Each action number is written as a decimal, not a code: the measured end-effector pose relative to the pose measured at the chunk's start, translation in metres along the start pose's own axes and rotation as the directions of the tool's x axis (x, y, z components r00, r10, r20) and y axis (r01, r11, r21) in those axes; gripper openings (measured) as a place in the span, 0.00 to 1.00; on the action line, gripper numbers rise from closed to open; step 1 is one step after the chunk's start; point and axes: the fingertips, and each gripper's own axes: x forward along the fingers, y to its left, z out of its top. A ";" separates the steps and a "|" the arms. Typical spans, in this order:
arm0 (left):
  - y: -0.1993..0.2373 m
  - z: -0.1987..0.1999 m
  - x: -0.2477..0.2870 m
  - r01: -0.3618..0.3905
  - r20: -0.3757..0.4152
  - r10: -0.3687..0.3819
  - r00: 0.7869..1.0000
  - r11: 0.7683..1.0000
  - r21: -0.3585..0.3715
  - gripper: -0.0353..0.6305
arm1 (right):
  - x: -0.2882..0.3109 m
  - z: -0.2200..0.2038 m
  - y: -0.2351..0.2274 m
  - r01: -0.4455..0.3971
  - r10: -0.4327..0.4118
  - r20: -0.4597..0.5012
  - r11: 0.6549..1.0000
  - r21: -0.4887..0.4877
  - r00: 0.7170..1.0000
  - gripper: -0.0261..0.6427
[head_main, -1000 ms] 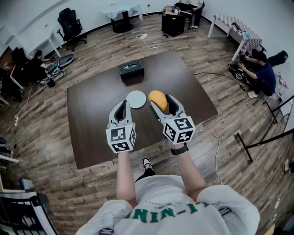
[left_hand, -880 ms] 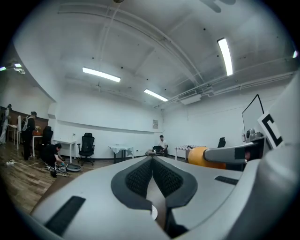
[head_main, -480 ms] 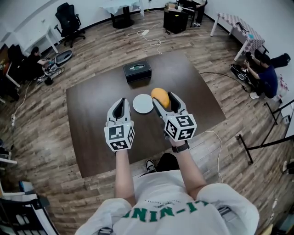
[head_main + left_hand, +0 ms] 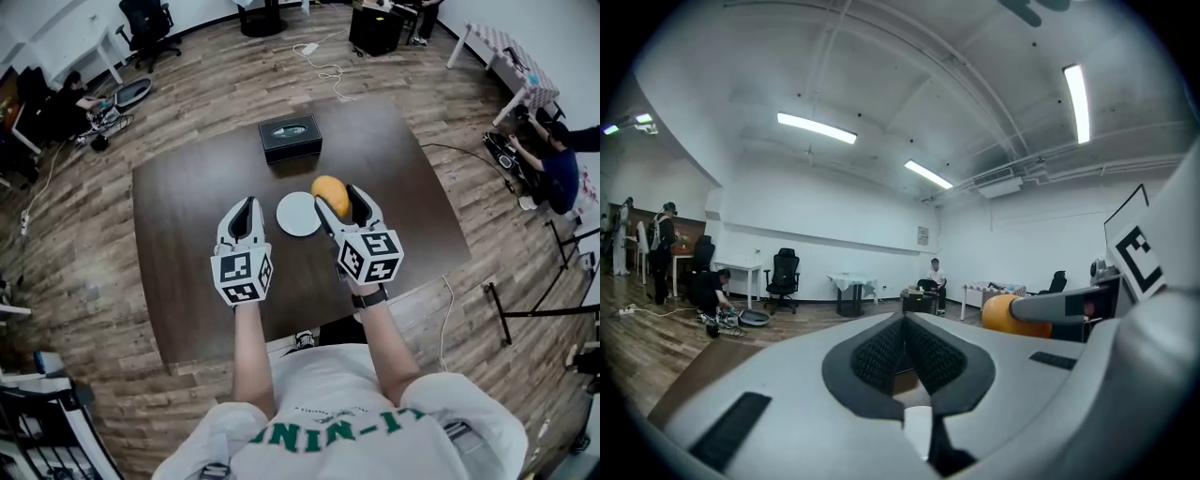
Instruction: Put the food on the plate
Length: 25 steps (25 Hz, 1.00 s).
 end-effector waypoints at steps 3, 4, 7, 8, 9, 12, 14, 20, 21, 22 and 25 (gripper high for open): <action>0.006 -0.008 0.020 -0.008 -0.020 0.008 1.000 1.000 -0.005 0.07 | 0.024 -0.007 -0.009 -0.012 0.012 -0.026 1.000 -0.001 1.000 0.51; 0.008 -0.011 0.027 -0.011 -0.027 0.011 1.000 1.000 -0.008 0.07 | 0.032 -0.010 -0.010 -0.020 0.020 -0.037 1.000 0.000 0.999 0.51; 0.015 -0.021 0.045 -0.023 -0.052 0.021 0.998 1.000 -0.021 0.07 | 0.055 -0.020 -0.014 -0.040 0.040 -0.079 0.999 -0.007 0.996 0.51; 0.018 -0.023 0.051 -0.027 -0.059 0.026 0.998 0.999 -0.027 0.07 | 0.062 -0.022 -0.016 -0.046 0.045 -0.092 0.999 -0.012 0.995 0.50; 0.021 -0.026 0.057 -0.032 -0.065 0.030 0.997 0.999 -0.032 0.07 | 0.070 -0.025 -0.017 -0.051 0.049 -0.104 0.999 -0.015 0.993 0.50; 0.030 -0.037 0.071 -0.042 -0.090 0.038 0.995 0.998 -0.044 0.07 | 0.090 -0.037 -0.022 -0.058 0.056 -0.138 0.998 -0.011 0.989 0.50; 0.035 -0.047 0.079 -0.048 -0.109 0.042 0.993 0.997 -0.054 0.07 | 0.102 -0.048 -0.025 -0.059 0.058 -0.162 0.998 -0.005 0.985 0.50; 0.053 -0.079 0.097 -0.074 -0.159 0.059 0.985 0.993 -0.090 0.07 | 0.130 -0.082 -0.030 -0.068 0.068 -0.231 0.998 0.007 0.971 0.50; 0.054 -0.085 0.100 -0.077 -0.170 0.060 0.984 0.992 -0.096 0.07 | 0.133 -0.087 -0.032 -0.069 0.069 -0.242 0.998 0.010 0.968 0.50; 0.055 -0.091 0.102 -0.080 -0.180 0.060 0.982 0.992 -0.101 0.07 | 0.135 -0.093 -0.034 -0.068 0.069 -0.252 0.998 0.012 0.965 0.50; 0.056 -0.109 0.108 -0.081 -0.214 0.056 0.975 0.991 -0.111 0.07 | 0.141 -0.110 -0.041 -0.063 0.066 -0.283 0.998 0.020 0.957 0.50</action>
